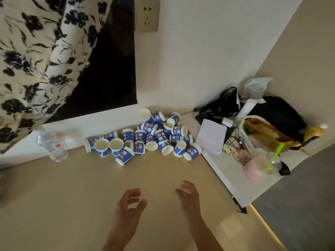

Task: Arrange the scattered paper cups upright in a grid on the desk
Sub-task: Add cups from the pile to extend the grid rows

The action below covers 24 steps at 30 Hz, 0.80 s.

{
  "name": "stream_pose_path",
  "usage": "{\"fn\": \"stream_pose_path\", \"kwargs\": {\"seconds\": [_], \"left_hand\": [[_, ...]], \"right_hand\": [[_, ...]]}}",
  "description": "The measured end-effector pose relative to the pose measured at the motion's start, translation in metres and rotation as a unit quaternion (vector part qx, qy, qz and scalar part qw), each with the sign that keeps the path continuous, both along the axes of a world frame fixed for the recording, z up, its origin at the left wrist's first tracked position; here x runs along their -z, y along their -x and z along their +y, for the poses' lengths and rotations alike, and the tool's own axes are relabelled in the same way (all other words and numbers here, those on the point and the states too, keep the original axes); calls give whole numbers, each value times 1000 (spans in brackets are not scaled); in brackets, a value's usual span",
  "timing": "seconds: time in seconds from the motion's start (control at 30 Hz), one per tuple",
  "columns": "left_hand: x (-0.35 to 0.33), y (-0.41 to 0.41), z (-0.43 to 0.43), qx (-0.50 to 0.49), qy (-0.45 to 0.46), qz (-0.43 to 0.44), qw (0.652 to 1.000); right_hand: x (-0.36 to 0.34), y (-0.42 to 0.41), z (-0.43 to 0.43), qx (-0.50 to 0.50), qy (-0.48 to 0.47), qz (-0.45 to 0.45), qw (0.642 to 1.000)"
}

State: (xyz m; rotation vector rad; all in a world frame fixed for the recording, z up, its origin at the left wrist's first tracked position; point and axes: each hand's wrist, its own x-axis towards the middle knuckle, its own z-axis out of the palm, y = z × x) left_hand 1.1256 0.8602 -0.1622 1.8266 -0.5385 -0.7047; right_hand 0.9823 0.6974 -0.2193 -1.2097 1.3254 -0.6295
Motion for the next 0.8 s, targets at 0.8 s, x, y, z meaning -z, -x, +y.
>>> {"fn": "stream_pose_path", "kwargs": {"seconds": [0.8], "left_hand": [[2,90,-90,-131,-98,-22,986]], "right_hand": [[47,-11,-265,-205,133,318,916]]}}
